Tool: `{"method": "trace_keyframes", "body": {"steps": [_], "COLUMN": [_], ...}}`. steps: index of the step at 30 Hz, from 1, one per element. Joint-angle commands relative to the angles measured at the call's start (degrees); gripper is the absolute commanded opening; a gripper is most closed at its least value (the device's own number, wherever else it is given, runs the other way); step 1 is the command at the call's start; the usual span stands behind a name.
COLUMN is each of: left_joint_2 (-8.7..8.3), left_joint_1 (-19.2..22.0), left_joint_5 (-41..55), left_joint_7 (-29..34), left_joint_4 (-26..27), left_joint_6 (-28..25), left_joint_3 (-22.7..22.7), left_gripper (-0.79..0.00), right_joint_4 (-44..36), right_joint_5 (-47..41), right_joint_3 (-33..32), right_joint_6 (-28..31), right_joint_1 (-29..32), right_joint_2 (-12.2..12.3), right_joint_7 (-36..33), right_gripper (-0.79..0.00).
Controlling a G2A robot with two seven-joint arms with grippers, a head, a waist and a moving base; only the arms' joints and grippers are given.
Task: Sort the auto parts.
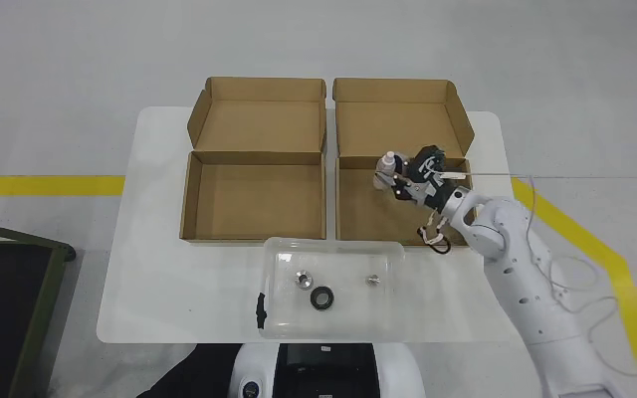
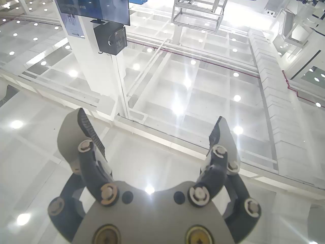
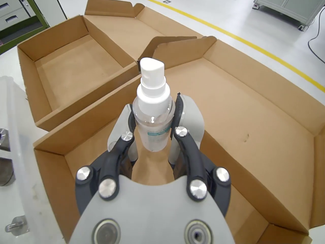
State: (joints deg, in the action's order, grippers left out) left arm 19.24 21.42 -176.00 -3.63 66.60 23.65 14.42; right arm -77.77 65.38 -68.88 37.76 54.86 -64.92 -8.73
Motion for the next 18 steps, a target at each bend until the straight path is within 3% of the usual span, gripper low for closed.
{"method": "trace_keyframes", "body": {"steps": [1,8,17,18], "left_joint_2": [0.0,0.0,0.0,0.0], "left_joint_1": [0.0,0.0,0.0,0.0], "left_joint_5": [0.0,0.0,0.0,0.0], "left_joint_7": [0.0,0.0,0.0,0.0], "left_joint_4": [0.0,0.0,0.0,0.0], "left_joint_6": [0.0,0.0,0.0,0.0], "left_joint_3": [0.0,0.0,0.0,0.0], "left_gripper": [0.0,0.0,0.0,0.0], "right_joint_4": [2.3,2.5,-5.0,-5.9], "right_joint_5": [0.0,1.5,2.4,2.5], "right_joint_3": [1.2,3.0,3.7,3.7], "right_joint_6": [0.2,3.0,1.5,1.1], "right_joint_1": [-1.4,-1.4,4.0,4.6], "right_joint_2": [-0.3,-0.6,-0.3,-0.2], "right_joint_7": [0.2,4.7,1.9,1.3], "right_gripper": [-0.785,-0.785,-0.785,-0.579]}}
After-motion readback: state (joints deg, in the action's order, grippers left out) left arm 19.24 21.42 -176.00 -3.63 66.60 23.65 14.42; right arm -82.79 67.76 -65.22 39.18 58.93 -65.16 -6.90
